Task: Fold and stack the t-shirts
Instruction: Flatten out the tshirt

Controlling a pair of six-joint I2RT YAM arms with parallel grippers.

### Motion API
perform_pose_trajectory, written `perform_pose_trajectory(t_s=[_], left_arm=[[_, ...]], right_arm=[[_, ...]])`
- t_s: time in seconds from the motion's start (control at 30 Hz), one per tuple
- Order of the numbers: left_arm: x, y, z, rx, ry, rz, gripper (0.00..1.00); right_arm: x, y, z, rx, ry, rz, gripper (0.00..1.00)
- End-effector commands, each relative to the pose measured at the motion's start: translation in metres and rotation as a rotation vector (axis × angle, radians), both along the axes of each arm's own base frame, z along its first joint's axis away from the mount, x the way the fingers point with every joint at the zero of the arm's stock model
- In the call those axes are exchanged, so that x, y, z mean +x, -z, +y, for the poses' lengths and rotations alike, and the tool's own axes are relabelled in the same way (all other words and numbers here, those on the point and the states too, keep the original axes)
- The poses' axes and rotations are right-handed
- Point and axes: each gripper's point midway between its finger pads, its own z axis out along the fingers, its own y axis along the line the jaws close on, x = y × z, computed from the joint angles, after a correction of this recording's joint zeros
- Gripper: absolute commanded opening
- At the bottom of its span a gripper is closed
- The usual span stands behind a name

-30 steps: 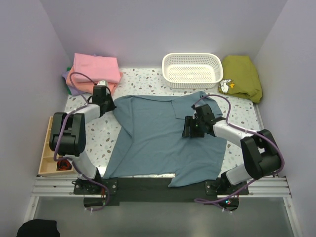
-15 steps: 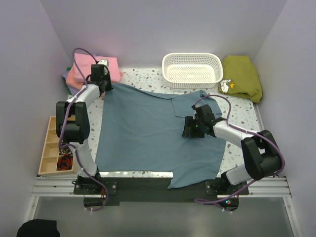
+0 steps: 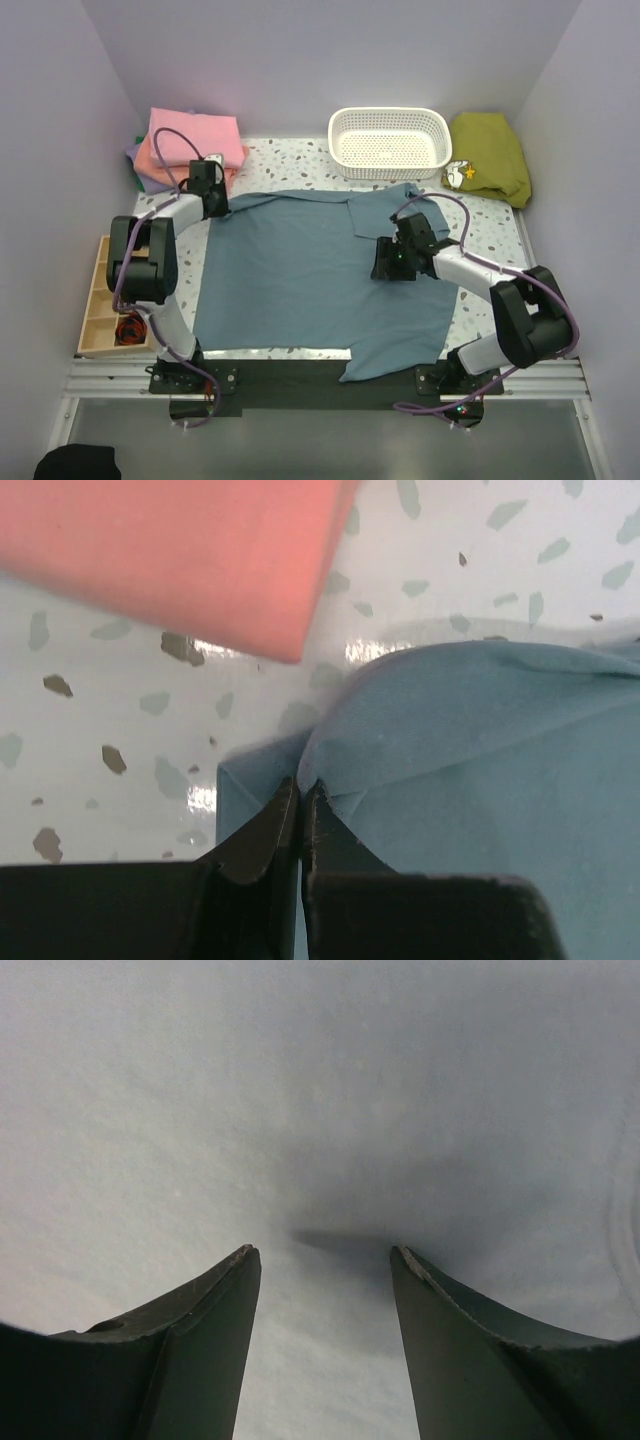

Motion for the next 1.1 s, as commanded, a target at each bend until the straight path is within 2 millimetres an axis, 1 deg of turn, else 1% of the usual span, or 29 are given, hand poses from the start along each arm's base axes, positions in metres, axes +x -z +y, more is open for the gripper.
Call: perform_pose_trajectory(t_s=[0.0, 0.07, 0.1, 0.17, 0.2, 0.23, 0.27, 0.3, 0.33, 0.37, 0.4, 0.43, 0.47, 0.5, 0.53, 0.57, 0.6, 0.63, 0.67, 0.73, 0.8, 0.93, 0.97, 1.03, 1.07], left_arm=[[0.015, -0.066, -0.015, 0.015, -0.013, -0.219, 0.0], [0.017, -0.075, -0.016, 0.013, -0.015, -0.249, 0.0], [0.017, -0.076, -0.015, 0.017, -0.018, -0.247, 0.0], [0.019, -0.081, -0.014, 0.02, -0.021, -0.253, 0.0], [0.019, -0.081, -0.014, 0.022, -0.023, -0.25, 0.0], [0.017, -0.08, -0.013, 0.021, -0.028, -0.247, 0.0], [0.016, -0.08, -0.013, 0.02, -0.03, -0.25, 0.0], [0.016, -0.081, -0.013, 0.018, -0.033, -0.257, 0.0], [0.014, -0.079, -0.013, 0.017, -0.036, -0.256, 0.0], [0.013, -0.08, -0.012, 0.018, -0.035, -0.259, 0.0], [0.013, -0.079, -0.012, 0.019, -0.036, -0.26, 0.0], [0.013, -0.077, -0.011, 0.025, -0.041, -0.256, 0.0], [0.013, -0.076, -0.011, 0.026, -0.043, -0.253, 0.0], [0.012, -0.075, -0.01, 0.029, -0.04, -0.248, 0.0], [0.013, -0.075, -0.01, 0.029, -0.04, -0.25, 0.0], [0.013, -0.074, -0.011, 0.03, -0.038, -0.248, 0.0], [0.014, -0.074, -0.011, 0.027, -0.035, -0.249, 0.0], [0.015, -0.073, -0.011, 0.026, -0.036, -0.249, 0.0], [0.015, -0.074, -0.012, 0.024, -0.036, -0.252, 0.0], [0.014, -0.073, -0.013, 0.018, -0.029, -0.247, 0.0], [0.015, -0.073, -0.012, 0.022, -0.032, -0.248, 0.0], [0.016, -0.075, -0.011, 0.032, -0.035, -0.254, 0.0], [0.016, -0.075, -0.01, 0.034, -0.035, -0.254, 0.0], [0.017, -0.075, -0.01, 0.036, -0.035, -0.254, 0.0], [0.017, -0.076, -0.01, 0.036, -0.035, -0.257, 0.0]], right_arm=[[-0.005, -0.019, -0.028, -0.104, 0.109, -0.015, 0.64], [0.009, -0.037, -0.037, -0.136, 0.162, -0.072, 0.69], [0.026, -0.052, -0.042, -0.123, 0.207, -0.112, 0.7], [0.041, -0.063, -0.052, -0.113, 0.263, -0.134, 0.7], [0.054, -0.072, -0.061, -0.117, 0.3, -0.159, 0.7], [0.063, -0.073, -0.073, -0.156, 0.34, -0.182, 0.71], [0.07, -0.075, -0.077, -0.16, 0.353, -0.191, 0.71], [0.082, -0.082, -0.086, -0.162, 0.373, -0.212, 0.71], [0.091, -0.077, -0.091, -0.175, 0.39, -0.21, 0.71], [0.099, -0.078, -0.094, -0.17, 0.403, -0.219, 0.71], [0.112, -0.083, -0.102, -0.166, 0.423, -0.242, 0.71], [0.118, -0.075, -0.106, -0.175, 0.432, -0.229, 0.71], [0.125, -0.071, -0.107, -0.17, 0.433, -0.228, 0.71], [0.135, -0.073, -0.112, -0.159, 0.432, -0.238, 0.71], [0.143, -0.072, -0.113, -0.148, 0.434, -0.244, 0.7], [0.148, -0.056, -0.109, -0.133, 0.421, -0.21, 0.69], [0.157, -0.056, -0.108, -0.11, 0.408, -0.219, 0.68], [0.164, -0.052, -0.108, -0.104, 0.411, -0.222, 0.67], [0.168, -0.041, -0.109, -0.111, 0.413, -0.205, 0.66], [0.178, -0.043, -0.107, -0.082, 0.407, -0.219, 0.65], [0.185, -0.042, -0.104, -0.069, 0.4, -0.231, 0.65], [0.188, -0.037, -0.105, -0.078, 0.396, -0.207, 0.6], [0.188, -0.035, -0.106, -0.08, 0.396, -0.204, 0.56], [0.186, -0.034, -0.106, -0.078, 0.399, -0.205, 0.5], [0.185, -0.032, -0.106, -0.082, 0.397, -0.202, 0.42]])
